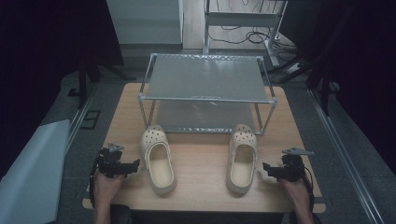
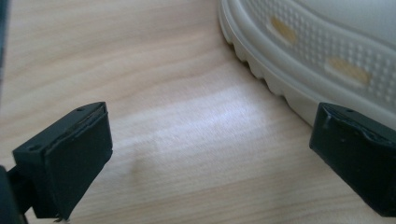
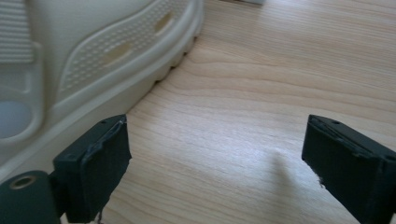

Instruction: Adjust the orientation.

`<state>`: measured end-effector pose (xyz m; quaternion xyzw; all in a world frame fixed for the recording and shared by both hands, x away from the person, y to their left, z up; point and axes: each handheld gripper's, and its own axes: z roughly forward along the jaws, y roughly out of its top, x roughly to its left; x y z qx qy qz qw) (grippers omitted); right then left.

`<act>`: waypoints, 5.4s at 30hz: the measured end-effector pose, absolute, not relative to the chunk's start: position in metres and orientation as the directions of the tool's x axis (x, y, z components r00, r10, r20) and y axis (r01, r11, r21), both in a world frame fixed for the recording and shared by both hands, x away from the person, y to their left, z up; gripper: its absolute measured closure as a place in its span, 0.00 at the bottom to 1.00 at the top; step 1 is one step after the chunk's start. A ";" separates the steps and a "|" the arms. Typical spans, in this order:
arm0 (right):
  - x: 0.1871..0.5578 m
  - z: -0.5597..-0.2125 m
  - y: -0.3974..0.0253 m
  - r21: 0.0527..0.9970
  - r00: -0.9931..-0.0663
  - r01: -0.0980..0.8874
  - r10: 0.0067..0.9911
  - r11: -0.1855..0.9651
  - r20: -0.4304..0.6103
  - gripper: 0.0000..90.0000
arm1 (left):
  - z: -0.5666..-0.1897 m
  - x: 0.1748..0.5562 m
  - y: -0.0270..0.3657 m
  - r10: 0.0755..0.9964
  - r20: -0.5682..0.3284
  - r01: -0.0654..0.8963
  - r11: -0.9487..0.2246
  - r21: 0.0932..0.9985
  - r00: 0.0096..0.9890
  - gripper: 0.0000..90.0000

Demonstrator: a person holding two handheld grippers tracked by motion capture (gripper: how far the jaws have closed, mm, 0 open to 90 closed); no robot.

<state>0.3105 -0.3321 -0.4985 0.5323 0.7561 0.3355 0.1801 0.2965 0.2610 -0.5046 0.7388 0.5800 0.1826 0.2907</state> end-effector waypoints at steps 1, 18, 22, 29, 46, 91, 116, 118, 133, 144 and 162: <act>0.311 -0.499 -0.332 0.698 -0.373 0.686 0.923 0.205 0.095 0.08 | -0.505 0.296 0.262 0.963 -0.084 0.750 -0.144 0.645 0.258 0.00; 0.314 -0.504 -0.329 0.695 -0.396 0.685 0.912 0.217 0.106 0.00 | -0.500 0.295 0.259 0.949 -0.119 0.739 -0.146 0.658 0.293 0.00; 0.313 -0.505 -0.327 0.693 -0.404 0.685 0.909 0.225 0.104 0.00 | -0.494 0.291 0.257 0.947 -0.111 0.732 -0.155 0.663 0.301 0.00; 0.313 -0.504 -0.328 0.694 -0.401 0.686 0.909 0.218 0.110 0.00 | -0.484 0.284 0.259 0.946 -0.092 0.718 -0.171 0.675 0.312 0.00; 0.310 -0.503 -0.332 0.701 -0.388 0.682 0.915 0.209 0.106 0.00 | -0.460 0.269 0.246 0.925 -0.120 0.704 -0.186 0.685 0.360 0.00; 0.310 -0.506 -0.328 0.677 -0.413 0.705 0.898 0.209 0.154 0.06 | -0.472 0.283 0.236 0.957 -0.006 0.782 -0.233 0.579 0.290 0.12; 0.309 -0.505 -0.328 0.677 -0.400 0.709 0.903 0.198 0.155 0.06 | -0.470 0.321 0.231 0.934 -0.078 0.804 -0.254 0.538 0.348 0.59; 0.309 -0.505 -0.328 0.676 -0.399 0.710 0.903 0.196 0.157 0.06 | -0.471 0.324 0.231 0.935 -0.087 0.813 -0.249 0.527 0.344 0.69; 0.309 -0.506 -0.328 0.671 -0.392 0.719 0.903 0.181 0.176 0.07 | -0.472 0.332 0.259 0.918 -0.269 0.851 -0.122 0.511 0.293 0.85; 0.309 -0.507 -0.329 0.674 -0.393 0.719 0.899 0.169 0.194 0.08 | -0.472 0.338 0.264 0.830 -0.466 0.862 -0.034 0.506 0.307 0.85; 0.310 -0.507 -0.331 0.680 -0.389 0.717 0.899 0.157 0.202 0.07 | -0.457 0.344 0.256 0.687 -0.644 0.877 0.021 0.481 0.336 0.85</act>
